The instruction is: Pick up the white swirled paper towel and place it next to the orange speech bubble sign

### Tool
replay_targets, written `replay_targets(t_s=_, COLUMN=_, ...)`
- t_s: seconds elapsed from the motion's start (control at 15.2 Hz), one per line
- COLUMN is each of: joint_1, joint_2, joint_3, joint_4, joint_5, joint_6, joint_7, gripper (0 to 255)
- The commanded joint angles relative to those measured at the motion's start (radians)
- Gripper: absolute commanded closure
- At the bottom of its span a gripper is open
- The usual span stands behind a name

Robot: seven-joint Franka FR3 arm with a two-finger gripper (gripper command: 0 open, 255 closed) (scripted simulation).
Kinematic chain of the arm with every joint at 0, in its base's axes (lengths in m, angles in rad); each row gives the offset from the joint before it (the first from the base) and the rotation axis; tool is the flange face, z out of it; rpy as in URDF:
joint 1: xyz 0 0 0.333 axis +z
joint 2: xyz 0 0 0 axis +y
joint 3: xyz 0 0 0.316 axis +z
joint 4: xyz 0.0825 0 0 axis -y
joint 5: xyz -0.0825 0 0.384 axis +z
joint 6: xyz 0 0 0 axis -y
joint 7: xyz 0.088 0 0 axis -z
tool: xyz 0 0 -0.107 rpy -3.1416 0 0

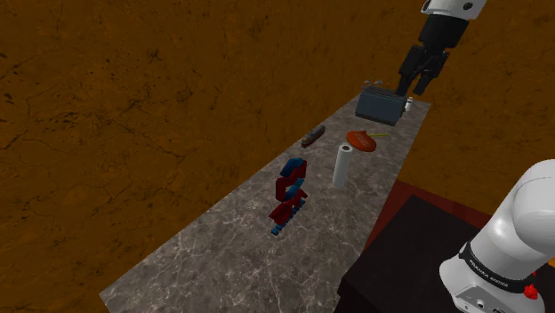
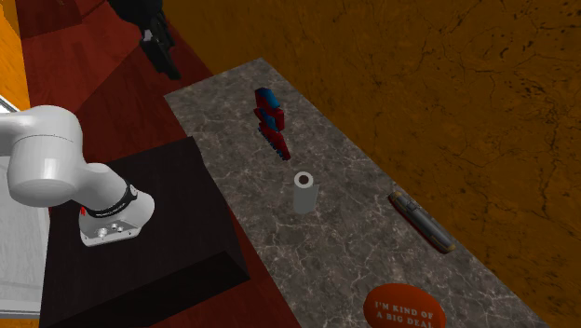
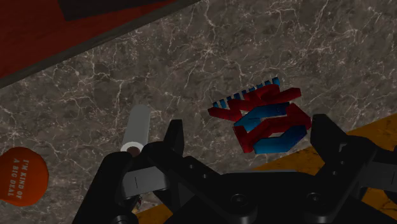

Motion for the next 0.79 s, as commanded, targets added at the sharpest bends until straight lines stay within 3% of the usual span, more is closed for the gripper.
replay_targets(t_s=0.0, joint_1=0.000, joint_2=0.000, joint_3=0.000, joint_4=0.000, joint_5=0.000, joint_6=0.000, joint_7=0.000, gripper=0)
replay_targets(t_s=0.73, joint_1=-0.020, joint_2=0.282, joint_3=-0.086, joint_4=-0.061, joint_5=-0.053, joint_6=0.291, joint_7=-0.132, gripper=0)
